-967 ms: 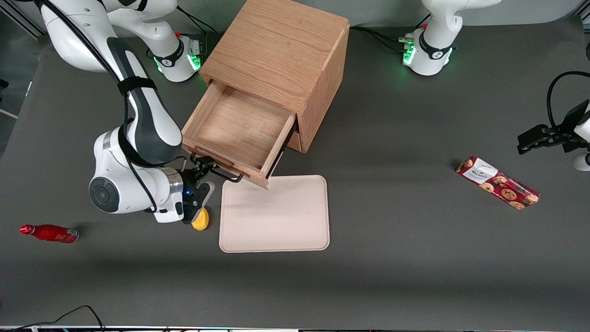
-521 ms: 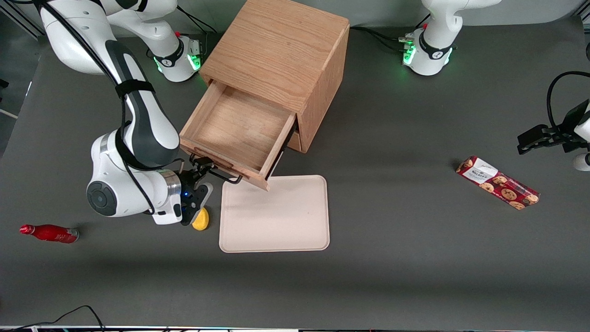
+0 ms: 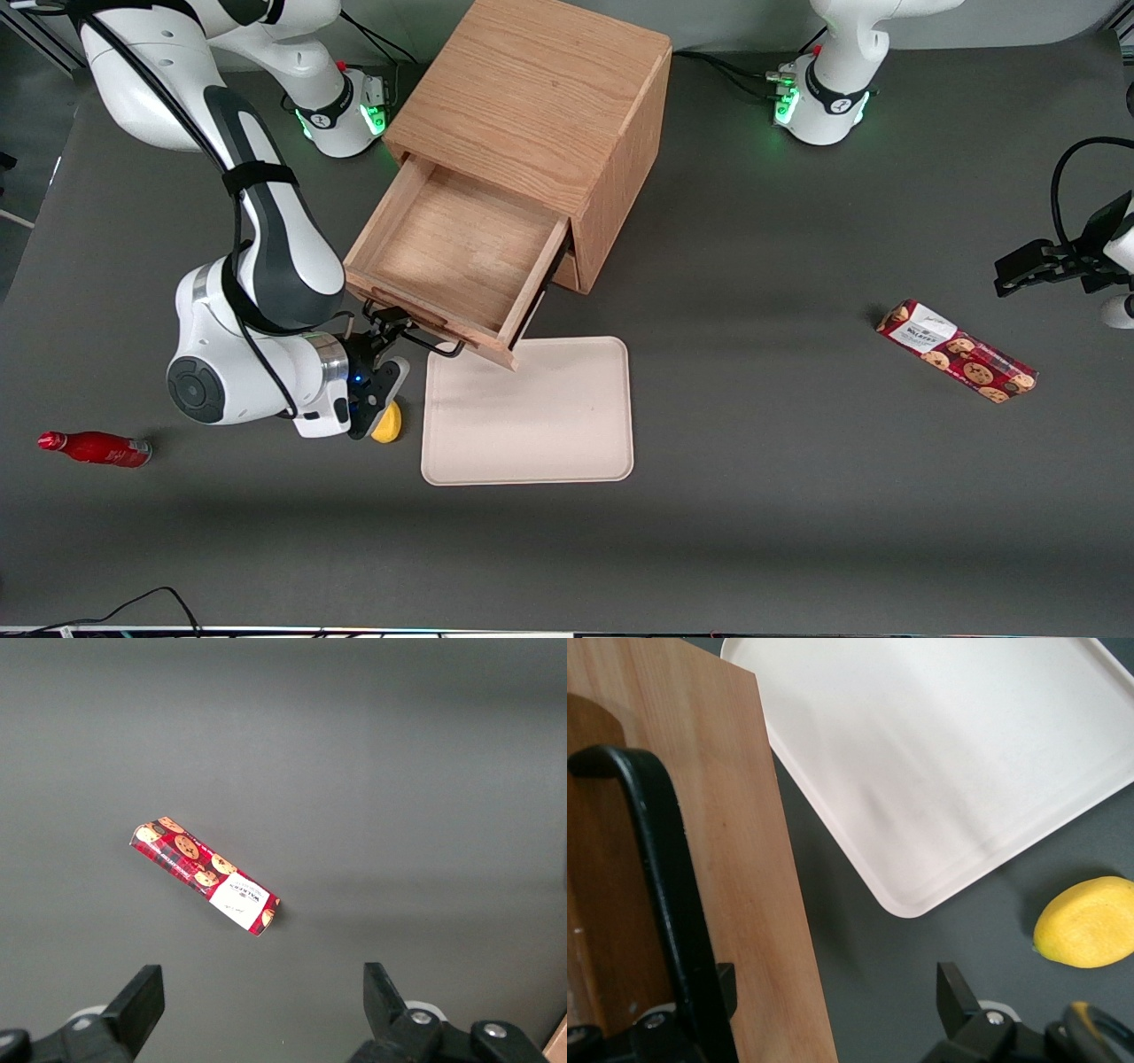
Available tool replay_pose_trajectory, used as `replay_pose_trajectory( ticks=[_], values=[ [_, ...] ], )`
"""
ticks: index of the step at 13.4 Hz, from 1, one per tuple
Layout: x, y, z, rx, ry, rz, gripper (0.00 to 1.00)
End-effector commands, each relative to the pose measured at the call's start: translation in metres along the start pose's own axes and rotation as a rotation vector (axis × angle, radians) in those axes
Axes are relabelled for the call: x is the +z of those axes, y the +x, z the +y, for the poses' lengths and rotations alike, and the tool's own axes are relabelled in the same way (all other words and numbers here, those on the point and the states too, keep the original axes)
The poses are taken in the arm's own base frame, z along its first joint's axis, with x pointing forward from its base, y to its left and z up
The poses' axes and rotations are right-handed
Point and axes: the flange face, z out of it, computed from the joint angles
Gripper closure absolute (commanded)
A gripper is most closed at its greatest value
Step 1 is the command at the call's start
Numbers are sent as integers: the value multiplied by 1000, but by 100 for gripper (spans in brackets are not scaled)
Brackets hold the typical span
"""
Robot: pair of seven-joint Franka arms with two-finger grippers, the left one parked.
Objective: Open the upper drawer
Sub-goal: 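Keep pulling the drawer handle further out with the right gripper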
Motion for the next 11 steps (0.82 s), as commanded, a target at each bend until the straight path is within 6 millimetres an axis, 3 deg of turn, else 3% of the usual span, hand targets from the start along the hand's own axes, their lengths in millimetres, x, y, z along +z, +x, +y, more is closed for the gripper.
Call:
replay_pose_trajectory(
  ticks=[1,11],
  values=[
    [-4,8,7,-28,24,24,0],
    [-5,9,19,-29,33,44,0]
  ],
)
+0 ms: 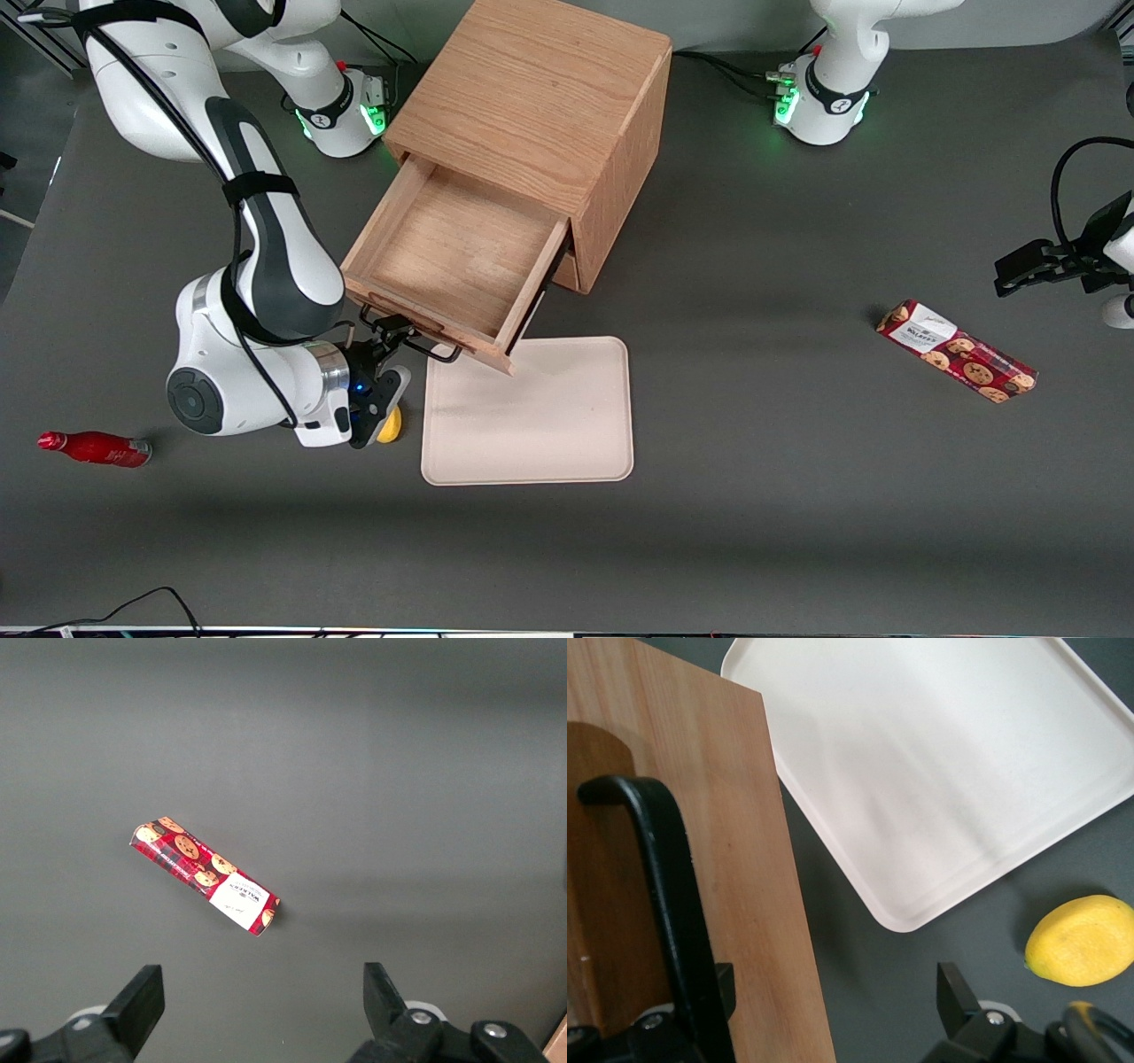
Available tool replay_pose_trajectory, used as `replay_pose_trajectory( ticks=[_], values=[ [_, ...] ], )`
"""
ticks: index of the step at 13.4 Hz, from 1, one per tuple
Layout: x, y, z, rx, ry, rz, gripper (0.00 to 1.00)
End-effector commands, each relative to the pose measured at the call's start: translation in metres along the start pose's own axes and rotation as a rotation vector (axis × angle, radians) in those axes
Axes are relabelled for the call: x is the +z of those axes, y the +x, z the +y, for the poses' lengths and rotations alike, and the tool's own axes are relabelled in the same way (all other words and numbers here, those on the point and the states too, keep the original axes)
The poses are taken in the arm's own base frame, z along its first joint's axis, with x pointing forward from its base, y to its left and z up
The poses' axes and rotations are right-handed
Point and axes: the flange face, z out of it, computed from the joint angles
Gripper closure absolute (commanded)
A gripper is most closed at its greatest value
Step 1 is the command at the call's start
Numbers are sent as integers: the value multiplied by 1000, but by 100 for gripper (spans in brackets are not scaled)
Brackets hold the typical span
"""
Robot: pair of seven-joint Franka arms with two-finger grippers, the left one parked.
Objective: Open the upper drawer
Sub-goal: 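Keep pulling the drawer handle further out with the right gripper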
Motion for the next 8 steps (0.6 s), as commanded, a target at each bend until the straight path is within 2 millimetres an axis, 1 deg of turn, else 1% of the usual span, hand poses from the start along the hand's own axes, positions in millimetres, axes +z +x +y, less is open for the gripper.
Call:
replay_pose_trajectory(
  ticks=[1,5,8],
  values=[
    [-2,0,13,-26,27,26,0],
    [-6,-6,22,-26,51,37,0],
    [-7,-8,24,-28,55,39,0]
  ],
)
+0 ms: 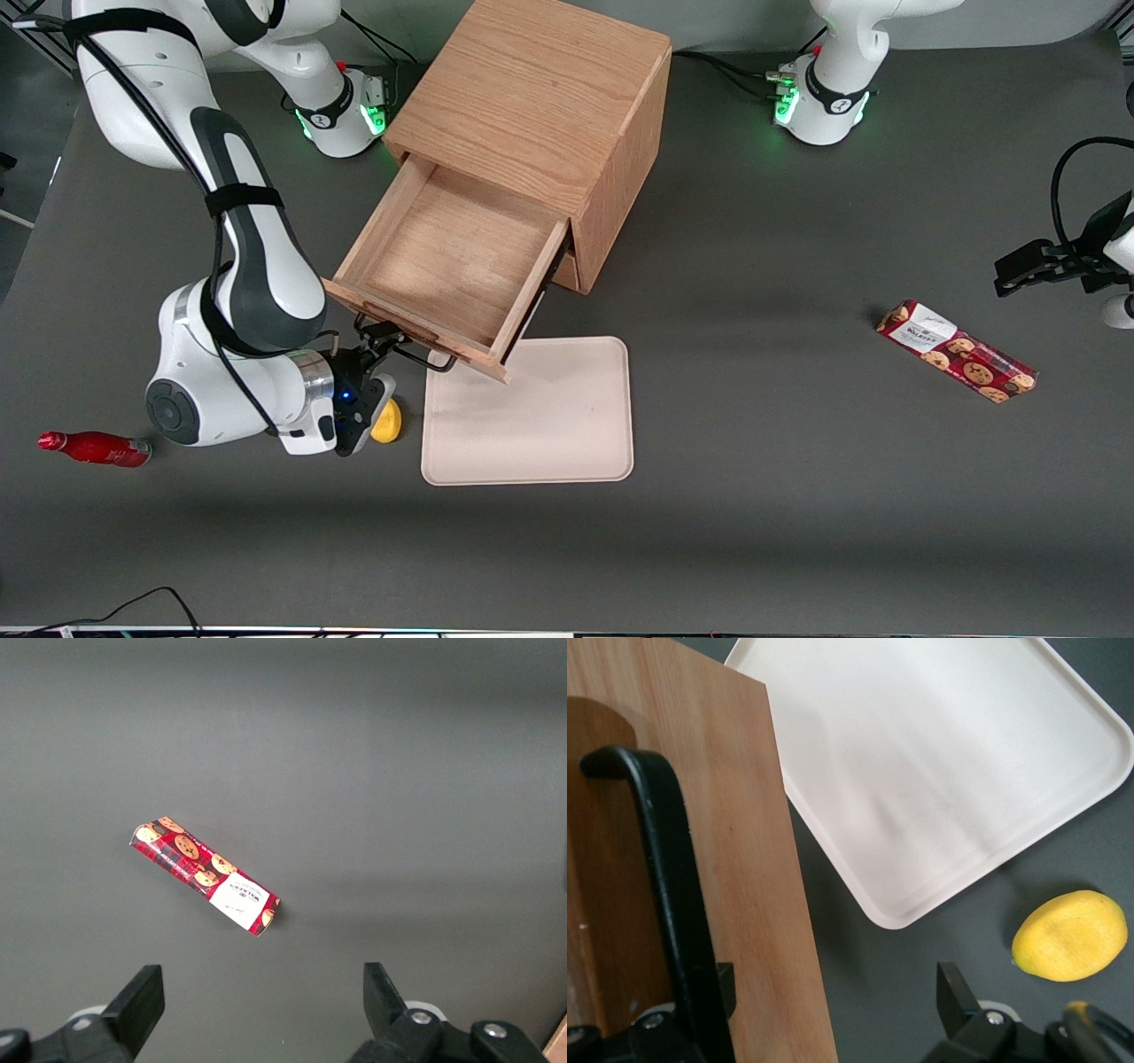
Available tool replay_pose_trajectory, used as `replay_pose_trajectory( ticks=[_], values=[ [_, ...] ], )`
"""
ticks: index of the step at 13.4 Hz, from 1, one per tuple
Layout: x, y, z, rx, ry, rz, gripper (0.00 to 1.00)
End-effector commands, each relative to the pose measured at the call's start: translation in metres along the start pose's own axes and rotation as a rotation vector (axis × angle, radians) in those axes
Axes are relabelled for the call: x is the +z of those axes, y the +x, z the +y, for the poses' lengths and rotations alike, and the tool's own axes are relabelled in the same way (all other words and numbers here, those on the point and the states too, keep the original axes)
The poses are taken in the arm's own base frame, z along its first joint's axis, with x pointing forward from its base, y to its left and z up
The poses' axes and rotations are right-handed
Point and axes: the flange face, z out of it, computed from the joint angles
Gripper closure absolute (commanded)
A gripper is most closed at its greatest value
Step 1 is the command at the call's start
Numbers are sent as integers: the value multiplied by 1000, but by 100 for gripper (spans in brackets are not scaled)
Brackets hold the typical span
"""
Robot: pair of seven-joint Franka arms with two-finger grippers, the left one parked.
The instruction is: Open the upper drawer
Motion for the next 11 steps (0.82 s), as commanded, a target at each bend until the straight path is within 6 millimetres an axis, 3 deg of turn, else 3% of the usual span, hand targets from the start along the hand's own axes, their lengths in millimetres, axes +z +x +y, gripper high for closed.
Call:
replay_pose_trajectory(
  ticks=[1,6,11],
  values=[
    [-2,2,7,-26,29,17,0],
    [-6,1,4,-37,28,22,0],
    [-56,6,-39,-21,-18,41,0]
  ],
)
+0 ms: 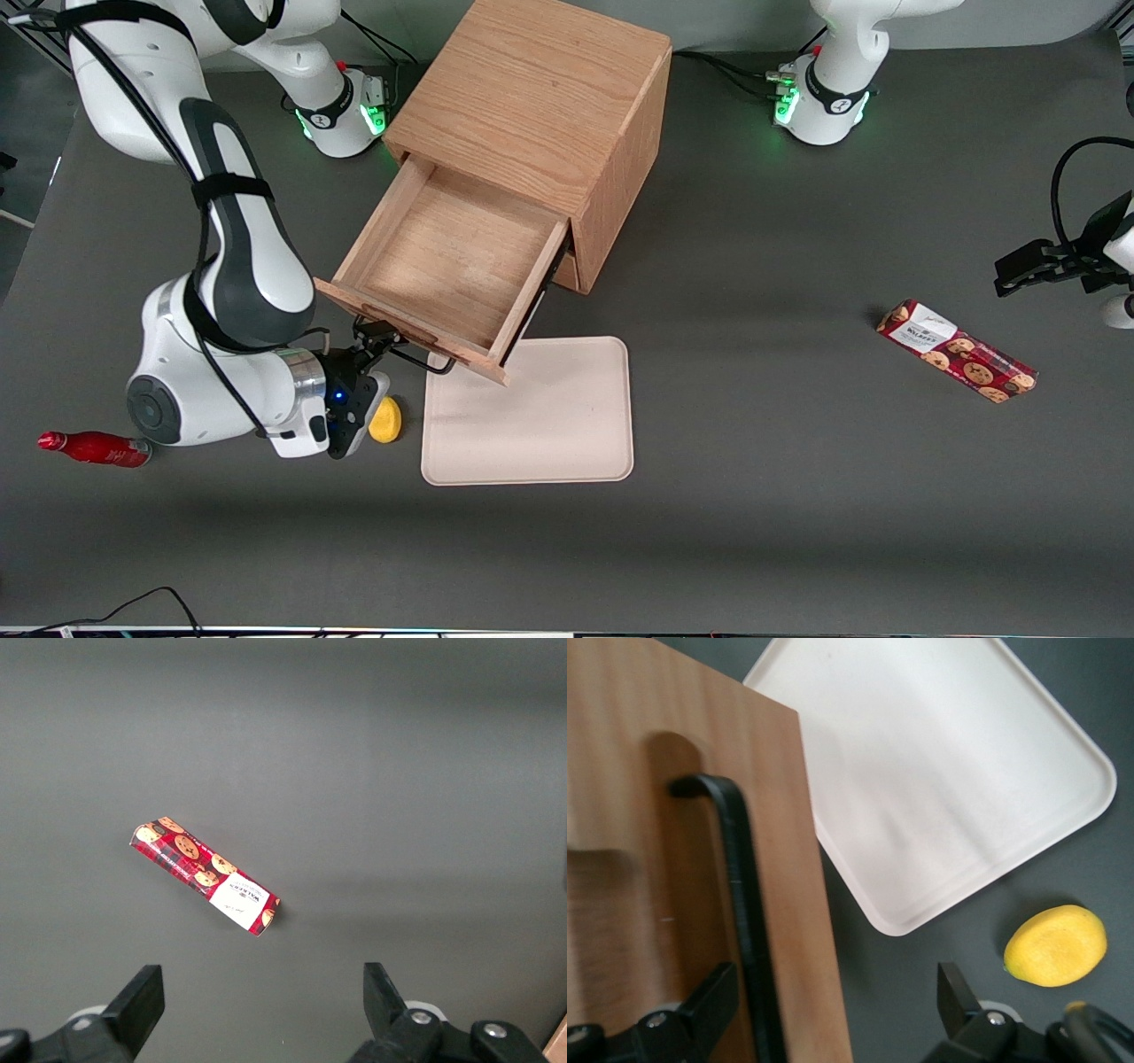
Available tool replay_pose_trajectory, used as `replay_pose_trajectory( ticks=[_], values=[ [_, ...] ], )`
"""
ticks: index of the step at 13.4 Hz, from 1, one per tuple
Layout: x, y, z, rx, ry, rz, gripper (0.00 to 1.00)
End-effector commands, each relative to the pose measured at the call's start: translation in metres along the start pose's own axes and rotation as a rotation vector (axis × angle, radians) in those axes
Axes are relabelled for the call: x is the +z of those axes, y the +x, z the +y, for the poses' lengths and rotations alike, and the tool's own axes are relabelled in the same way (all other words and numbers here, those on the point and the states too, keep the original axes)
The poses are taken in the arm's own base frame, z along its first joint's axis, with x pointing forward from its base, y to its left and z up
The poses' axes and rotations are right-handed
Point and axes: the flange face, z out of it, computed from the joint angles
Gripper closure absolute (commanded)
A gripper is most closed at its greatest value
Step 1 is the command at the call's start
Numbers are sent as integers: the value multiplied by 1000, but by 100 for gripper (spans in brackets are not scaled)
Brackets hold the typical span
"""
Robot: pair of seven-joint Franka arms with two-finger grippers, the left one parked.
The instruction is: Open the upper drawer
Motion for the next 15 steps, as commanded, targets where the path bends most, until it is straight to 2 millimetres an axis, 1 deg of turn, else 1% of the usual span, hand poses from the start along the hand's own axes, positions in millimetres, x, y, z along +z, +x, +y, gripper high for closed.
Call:
replay_pose_trajectory(
  ticks=[1,3,6,8,9,10,12,13,14,15],
  values=[
    [-36,-1,-29,28,-16,19,0],
    [-67,-5,-51,31,-74,34,0],
    [-116,-24,-84,103,-135,51,0],
    [-142,-41,-116,259,-187,36,0],
    [-153,-51,-127,340,-230,38,0],
    [-159,-62,-132,391,-277,25,0],
    [-175,-87,-136,427,-333,23,0],
    [-188,-108,-131,476,-349,38,0],
    [-198,-123,-133,524,-394,36,0],
    [-204,-134,-139,577,-443,34,0]
  ],
)
